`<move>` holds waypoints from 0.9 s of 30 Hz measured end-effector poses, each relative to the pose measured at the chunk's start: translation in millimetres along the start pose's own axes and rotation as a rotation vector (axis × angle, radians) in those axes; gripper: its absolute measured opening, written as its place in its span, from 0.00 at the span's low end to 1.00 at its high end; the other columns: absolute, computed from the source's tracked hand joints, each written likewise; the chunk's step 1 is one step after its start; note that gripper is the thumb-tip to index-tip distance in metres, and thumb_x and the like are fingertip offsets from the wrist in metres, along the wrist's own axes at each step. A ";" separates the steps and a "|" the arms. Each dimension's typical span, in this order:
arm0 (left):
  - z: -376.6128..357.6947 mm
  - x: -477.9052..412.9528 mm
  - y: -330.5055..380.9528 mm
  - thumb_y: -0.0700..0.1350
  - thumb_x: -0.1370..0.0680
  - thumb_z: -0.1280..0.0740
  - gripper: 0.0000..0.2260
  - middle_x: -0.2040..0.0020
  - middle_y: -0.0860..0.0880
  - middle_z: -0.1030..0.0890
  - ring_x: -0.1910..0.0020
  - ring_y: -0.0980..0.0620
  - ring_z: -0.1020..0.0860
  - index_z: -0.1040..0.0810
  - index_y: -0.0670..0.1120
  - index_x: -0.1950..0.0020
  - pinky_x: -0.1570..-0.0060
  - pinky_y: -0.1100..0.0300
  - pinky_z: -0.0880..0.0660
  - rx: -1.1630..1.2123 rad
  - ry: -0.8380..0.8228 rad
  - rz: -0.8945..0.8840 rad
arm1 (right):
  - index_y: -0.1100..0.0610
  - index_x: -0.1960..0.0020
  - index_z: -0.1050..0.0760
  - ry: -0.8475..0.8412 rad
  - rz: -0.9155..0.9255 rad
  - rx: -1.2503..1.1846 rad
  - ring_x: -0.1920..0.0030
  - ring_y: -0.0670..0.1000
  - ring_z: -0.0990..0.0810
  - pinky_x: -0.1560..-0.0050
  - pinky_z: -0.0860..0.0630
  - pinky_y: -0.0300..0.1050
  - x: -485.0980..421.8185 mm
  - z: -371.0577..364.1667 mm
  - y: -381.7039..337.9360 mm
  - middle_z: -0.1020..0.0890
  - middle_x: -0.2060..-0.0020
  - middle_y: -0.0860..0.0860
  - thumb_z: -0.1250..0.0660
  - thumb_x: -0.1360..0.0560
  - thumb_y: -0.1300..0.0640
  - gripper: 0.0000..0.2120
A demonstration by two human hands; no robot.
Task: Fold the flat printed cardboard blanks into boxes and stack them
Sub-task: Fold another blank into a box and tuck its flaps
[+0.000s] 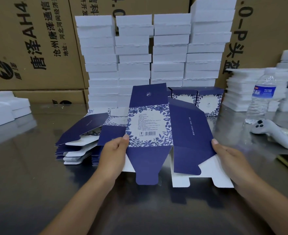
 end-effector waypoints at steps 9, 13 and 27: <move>-4.8 -0.1 -3.4 0.49 0.20 0.39 0.12 0.61 0.48 0.15 0.65 0.53 0.17 0.19 0.44 0.52 0.70 0.62 0.24 0.425 -0.056 0.185 | 0.61 0.71 0.27 0.021 0.037 0.146 0.82 0.46 0.31 0.81 0.38 0.29 0.2 -0.7 -0.3 0.26 0.80 0.49 0.39 0.21 0.54 0.21; -15.8 5.2 3.3 0.48 0.19 0.41 0.11 0.55 0.44 0.15 0.60 0.49 0.17 0.22 0.42 0.49 0.65 0.58 0.20 0.450 -0.192 0.176 | 0.63 0.69 0.33 0.062 0.189 0.529 0.73 0.51 0.38 0.74 0.44 0.43 1.3 -2.5 -5.7 0.34 0.74 0.53 0.42 0.20 0.51 0.22; -41.1 19.8 5.7 0.36 0.19 0.47 0.21 0.42 0.63 0.21 0.43 0.57 0.21 0.26 0.60 0.41 0.43 0.57 0.27 0.216 -0.427 0.074 | 0.42 0.26 0.47 -0.209 0.447 0.690 0.40 0.37 0.28 0.40 0.30 0.39 14.5 -29.9 -4.2 0.30 0.37 0.36 0.33 0.35 0.34 0.43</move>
Point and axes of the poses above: each hand's wrist, its own x-axis away from the middle knuckle, its own z-axis out of the back of the hand, y = z × x, the point moved 6 cm from there along -x, towards the middle knuckle
